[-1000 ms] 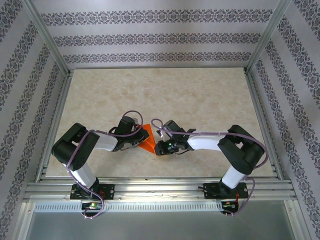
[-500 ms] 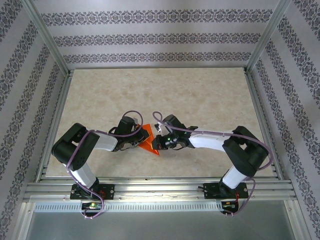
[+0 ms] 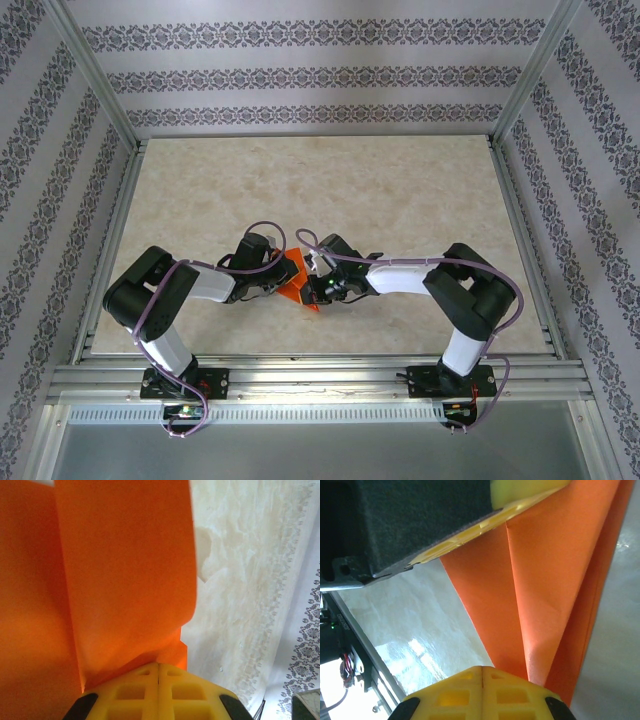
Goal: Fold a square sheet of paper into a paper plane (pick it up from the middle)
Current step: Fourth fold the wing at the center of the table.
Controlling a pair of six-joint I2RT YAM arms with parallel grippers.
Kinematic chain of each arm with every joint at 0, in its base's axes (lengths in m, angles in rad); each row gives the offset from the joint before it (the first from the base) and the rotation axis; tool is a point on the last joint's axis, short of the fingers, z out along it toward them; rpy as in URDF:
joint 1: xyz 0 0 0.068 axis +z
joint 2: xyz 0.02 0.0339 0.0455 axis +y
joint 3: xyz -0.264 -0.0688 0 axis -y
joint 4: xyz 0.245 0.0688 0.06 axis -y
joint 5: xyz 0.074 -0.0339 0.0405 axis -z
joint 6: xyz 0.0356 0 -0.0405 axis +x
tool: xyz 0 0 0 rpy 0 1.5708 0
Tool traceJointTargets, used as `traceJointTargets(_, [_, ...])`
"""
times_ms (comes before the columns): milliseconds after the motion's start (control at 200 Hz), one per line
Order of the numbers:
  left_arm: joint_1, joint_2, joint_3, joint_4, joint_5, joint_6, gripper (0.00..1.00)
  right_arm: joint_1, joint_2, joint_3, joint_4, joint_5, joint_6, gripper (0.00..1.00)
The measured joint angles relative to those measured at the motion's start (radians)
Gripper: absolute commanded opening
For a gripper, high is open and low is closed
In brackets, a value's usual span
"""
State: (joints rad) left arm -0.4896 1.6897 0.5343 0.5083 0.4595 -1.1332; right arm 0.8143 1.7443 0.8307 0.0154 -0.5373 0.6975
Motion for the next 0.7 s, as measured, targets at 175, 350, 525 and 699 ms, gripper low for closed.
traceJointTargets(175, [0.0, 0.0, 0.0, 0.0, 0.0, 0.0, 0.03, 0.0, 0.003, -0.009, 0.004, 0.002, 0.007, 0.05])
traceJointTargets(350, [0.0, 0.0, 0.0, 0.0, 0.0, 0.0, 0.03, -0.001, 0.004, -0.028, 0.005, 0.002, 0.009, 0.05])
traceJointTargets(525, [0.0, 0.0, 0.0, 0.0, 0.0, 0.0, 0.03, -0.001, 0.004, -0.034, 0.012, 0.002, 0.011, 0.06])
traceJointTargets(699, [0.0, 0.0, 0.0, 0.0, 0.0, 0.0, 0.03, -0.001, 0.004, -0.034, 0.006, 0.019, 0.01, 0.06])
